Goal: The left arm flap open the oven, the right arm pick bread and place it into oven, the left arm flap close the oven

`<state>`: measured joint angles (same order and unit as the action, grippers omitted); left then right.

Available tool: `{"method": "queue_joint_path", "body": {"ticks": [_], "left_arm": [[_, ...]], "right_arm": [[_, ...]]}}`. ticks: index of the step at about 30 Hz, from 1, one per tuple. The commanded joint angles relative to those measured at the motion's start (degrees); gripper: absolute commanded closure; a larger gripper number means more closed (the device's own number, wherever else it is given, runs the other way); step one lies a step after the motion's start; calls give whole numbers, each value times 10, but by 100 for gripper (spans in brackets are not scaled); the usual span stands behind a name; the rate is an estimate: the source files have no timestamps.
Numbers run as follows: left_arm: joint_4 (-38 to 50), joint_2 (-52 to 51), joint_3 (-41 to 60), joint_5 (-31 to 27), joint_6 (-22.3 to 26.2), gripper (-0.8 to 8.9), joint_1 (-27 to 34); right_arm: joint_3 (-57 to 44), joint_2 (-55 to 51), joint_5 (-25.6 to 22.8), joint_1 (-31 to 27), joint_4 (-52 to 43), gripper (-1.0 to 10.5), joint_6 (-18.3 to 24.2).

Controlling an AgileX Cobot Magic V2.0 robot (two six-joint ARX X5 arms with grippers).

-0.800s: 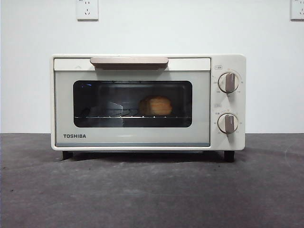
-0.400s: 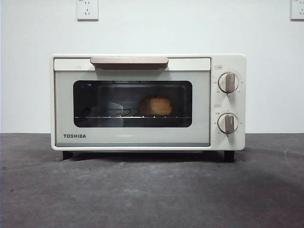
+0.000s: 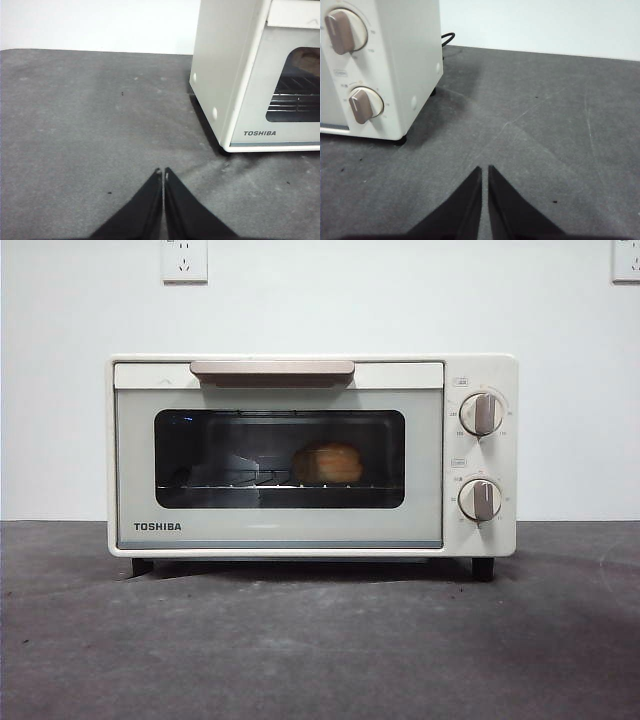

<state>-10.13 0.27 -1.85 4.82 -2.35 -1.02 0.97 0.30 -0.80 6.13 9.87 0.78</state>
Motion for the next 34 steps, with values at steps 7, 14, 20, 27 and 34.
{"method": "queue_joint_path", "body": {"ticks": [7, 14, 20, 27, 34], "left_arm": [[-5, -1, 10, 0, -1, 803, -1], [-5, -1, 10, 0, -1, 802, -1], [-5, -1, 10, 0, -1, 802, -1], [-5, -1, 10, 0, -1, 802, -1], [-5, -1, 10, 0, -1, 802, -1]], "right_arm": [[-4, -1, 10, -12, 0, 928, 15], [-4, -1, 8, -12, -11, 928, 15], [-4, -1, 8, -12, -11, 928, 15], [-4, -1, 8, -12, -11, 929, 15], [-4, -1, 8, -12, -11, 929, 15]]}}
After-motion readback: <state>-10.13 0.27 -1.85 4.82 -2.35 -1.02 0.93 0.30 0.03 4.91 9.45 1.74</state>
